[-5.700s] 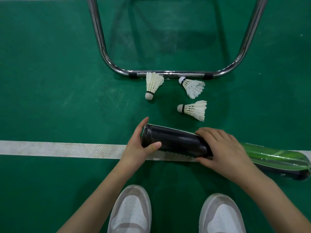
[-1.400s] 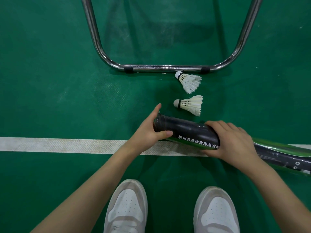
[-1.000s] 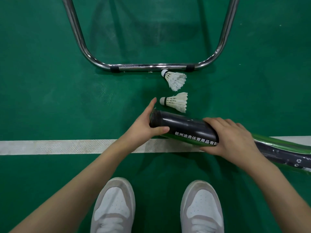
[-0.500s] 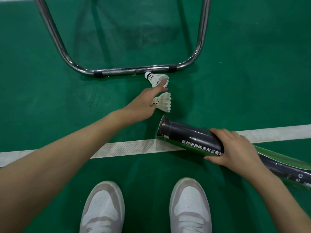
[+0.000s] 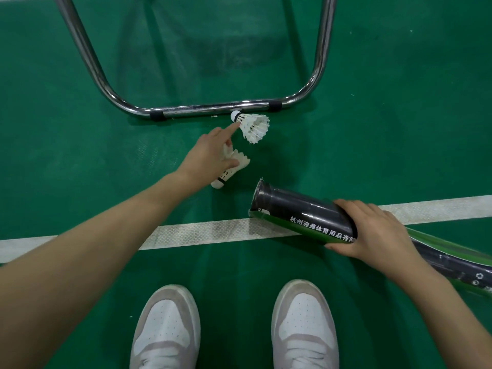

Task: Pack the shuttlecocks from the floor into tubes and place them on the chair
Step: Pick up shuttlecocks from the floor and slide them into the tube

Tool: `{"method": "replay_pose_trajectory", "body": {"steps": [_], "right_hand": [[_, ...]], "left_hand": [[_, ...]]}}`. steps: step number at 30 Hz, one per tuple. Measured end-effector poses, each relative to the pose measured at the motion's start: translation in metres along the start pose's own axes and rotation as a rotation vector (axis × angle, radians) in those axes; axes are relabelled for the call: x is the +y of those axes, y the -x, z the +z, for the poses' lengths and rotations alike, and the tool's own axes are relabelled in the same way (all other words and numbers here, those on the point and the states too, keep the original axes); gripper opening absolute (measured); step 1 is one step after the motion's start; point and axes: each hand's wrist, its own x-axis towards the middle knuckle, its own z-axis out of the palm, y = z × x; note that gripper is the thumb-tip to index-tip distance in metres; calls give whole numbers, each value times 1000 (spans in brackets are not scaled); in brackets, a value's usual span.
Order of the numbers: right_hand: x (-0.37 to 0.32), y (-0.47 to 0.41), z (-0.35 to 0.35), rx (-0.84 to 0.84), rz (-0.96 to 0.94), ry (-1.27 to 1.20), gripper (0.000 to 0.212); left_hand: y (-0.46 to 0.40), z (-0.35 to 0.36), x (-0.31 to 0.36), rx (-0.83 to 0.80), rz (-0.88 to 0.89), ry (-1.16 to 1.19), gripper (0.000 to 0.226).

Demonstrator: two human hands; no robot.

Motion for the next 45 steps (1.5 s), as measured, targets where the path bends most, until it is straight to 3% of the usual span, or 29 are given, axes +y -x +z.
{"method": "replay_pose_trajectory", "body": {"steps": [4,9,15,23,26,28,34,40,45], "right_hand": [[-8,-3,-1,19,-15,-6,83],[-20,-11,-2,9,-49,19,85],[-37,-24,-3,-1,-87,36,83],[-46,-27,-5,-3,-84,15,84],[-55,-30,-4,11,-109,10,83],[-61,-33,-4,9,-129,14,83],[-68,-36,-12,32,-154,-2,82],[-76,-37,-17,66,-229,12,82],[-79,-39,-16,78,-233,-2,83]], "left_hand": [[18,-5,-14,186,-167,21,64],[52,-3,-31,228,-396,492,51],[75,-6,-18,334,-435,861,39],[95,-4,-25,307,-410,853,49],[101,-6,-26,219,-370,824,50],[103,-5,-23,136,-324,810,44],[106,-8,-9,108,-327,843,30],[106,-2,12,54,-208,709,86],[103,-11,7,21,-196,709,91]]}}
